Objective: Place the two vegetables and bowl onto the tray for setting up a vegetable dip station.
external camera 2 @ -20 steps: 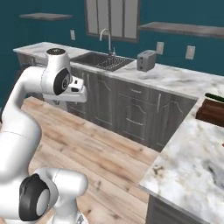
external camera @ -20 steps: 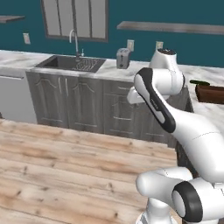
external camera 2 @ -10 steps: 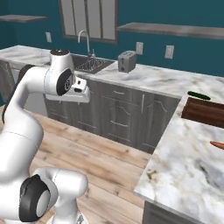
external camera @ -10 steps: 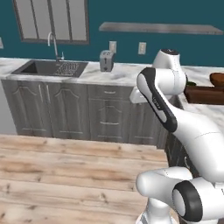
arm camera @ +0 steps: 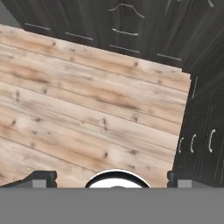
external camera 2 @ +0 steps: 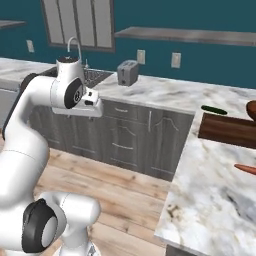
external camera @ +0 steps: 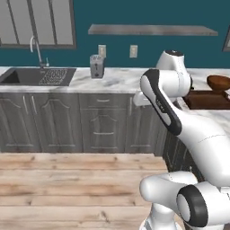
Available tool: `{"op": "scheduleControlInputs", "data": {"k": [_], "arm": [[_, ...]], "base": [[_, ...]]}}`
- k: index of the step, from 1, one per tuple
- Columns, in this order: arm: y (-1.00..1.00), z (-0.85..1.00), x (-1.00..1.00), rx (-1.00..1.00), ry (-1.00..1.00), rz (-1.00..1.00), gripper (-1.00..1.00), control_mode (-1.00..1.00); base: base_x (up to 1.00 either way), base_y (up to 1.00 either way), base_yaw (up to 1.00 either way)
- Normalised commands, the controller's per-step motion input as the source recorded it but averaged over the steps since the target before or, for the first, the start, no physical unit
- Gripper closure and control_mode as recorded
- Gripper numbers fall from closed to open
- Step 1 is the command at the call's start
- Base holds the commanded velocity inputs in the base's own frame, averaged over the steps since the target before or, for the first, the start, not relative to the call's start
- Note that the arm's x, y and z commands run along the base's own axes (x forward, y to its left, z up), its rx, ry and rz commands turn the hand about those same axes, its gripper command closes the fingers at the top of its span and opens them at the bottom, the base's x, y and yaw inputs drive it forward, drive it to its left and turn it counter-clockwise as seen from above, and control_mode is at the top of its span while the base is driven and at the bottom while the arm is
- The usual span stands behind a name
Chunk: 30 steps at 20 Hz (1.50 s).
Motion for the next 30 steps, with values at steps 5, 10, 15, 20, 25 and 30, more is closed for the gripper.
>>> {"op": "scheduleControlInputs", "data": {"k": [5,10,15,20,25,30], "arm": [[0.0,0.0,0.0,0.0,0.0,0.0,-1.0,1.0],[0.0,0.0,0.0,0.0,0.0,0.0,-1.0,1.0],[0.0,0.0,0.0,0.0,0.0,0.0,-1.0,1.0],[0.0,0.0,0.0,0.0,0.0,0.0,-1.0,1.0],[0.0,0.0,0.0,0.0,0.0,0.0,-1.0,1.0],[0.0,0.0,0.0,0.0,0.0,0.0,-1.0,1.0]], "base": [[0.52,0.25,-0.24],[0.52,0.26,-0.27],[0.51,0.28,-0.34],[0.47,0.29,-0.4],[0.39,0.34,-0.36],[0.13,0.47,-0.29]]}}
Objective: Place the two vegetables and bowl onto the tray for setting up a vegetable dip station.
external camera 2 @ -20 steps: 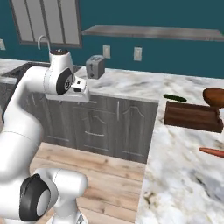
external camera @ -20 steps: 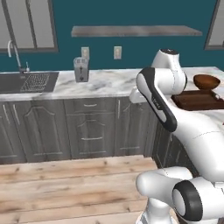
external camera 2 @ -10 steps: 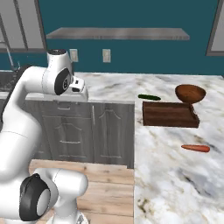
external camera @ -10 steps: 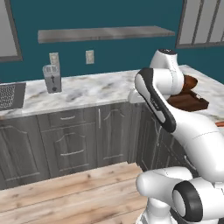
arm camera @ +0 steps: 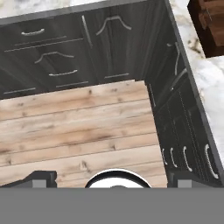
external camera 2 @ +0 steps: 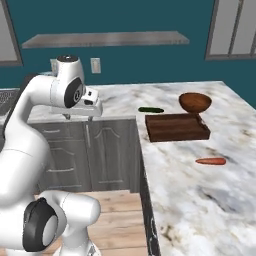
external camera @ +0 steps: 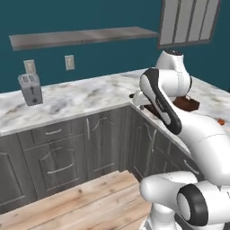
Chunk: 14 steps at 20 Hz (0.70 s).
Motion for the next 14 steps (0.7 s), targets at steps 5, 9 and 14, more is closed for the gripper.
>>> {"op": "scheduleControlInputs", "data": {"k": [5,9,14], "arm": [[0.0,0.0,0.0,0.0,0.0,0.0,-1.0,1.0],[0.0,0.0,0.0,0.0,0.0,0.0,-1.0,1.0],[0.0,0.0,0.0,0.0,0.0,0.0,-1.0,1.0]], "base": [[0.06,0.52,-0.29],[0.07,0.54,-0.3],[0.17,0.46,-0.43]]}}
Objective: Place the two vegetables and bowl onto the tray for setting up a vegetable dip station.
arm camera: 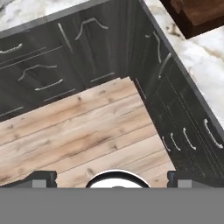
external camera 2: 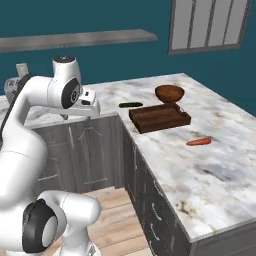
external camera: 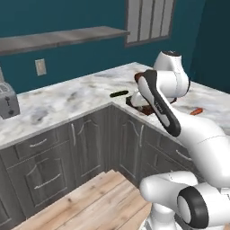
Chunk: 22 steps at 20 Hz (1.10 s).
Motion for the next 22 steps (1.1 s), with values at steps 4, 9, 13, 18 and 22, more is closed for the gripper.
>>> {"op": "scheduleControlInputs", "data": {"k": [4,9,13,18,22], "arm": [[0.0,0.0,0.0,0.0,0.0,0.0,-1.0,1.0],[0.0,0.0,0.0,0.0,0.0,0.0,-1.0,1.0],[0.0,0.0,0.0,0.0,0.0,0.0,-1.0,1.0],[0.0,0.0,0.0,0.0,0.0,0.0,-1.0,1.0],[0.0,0.0,0.0,0.0,0.0,0.0,-1.0,1.0]], "base": [[0.29,0.34,-0.58],[0.31,0.34,-0.56],[0.26,0.4,-0.48],[0.13,0.49,-0.38],[0.02,0.55,-0.3]]}}
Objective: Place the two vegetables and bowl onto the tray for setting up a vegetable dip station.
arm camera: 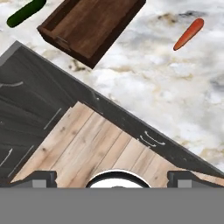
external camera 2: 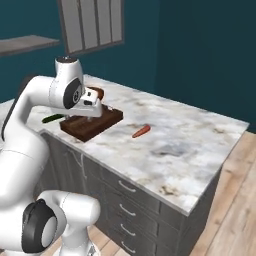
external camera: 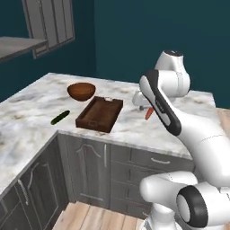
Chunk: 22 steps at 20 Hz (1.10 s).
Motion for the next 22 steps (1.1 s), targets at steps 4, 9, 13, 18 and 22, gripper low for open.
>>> {"op": "scheduleControlInputs", "data": {"k": [4,9,13,18,22], "arm": [[0.0,0.0,0.0,0.0,0.0,0.0,-1.0,1.0],[0.0,0.0,0.0,0.0,0.0,0.0,-1.0,1.0],[0.0,0.0,0.0,0.0,0.0,0.0,-1.0,1.0],[0.0,0.0,0.0,0.0,0.0,0.0,-1.0,1.0],[0.0,0.0,0.0,0.0,0.0,0.0,-1.0,1.0]], "base": [[0.02,0.53,-0.28],[0.06,0.47,-0.33],[0.09,0.48,-0.34],[0.02,0.55,-0.27],[-0.09,0.55,-0.12]]}}
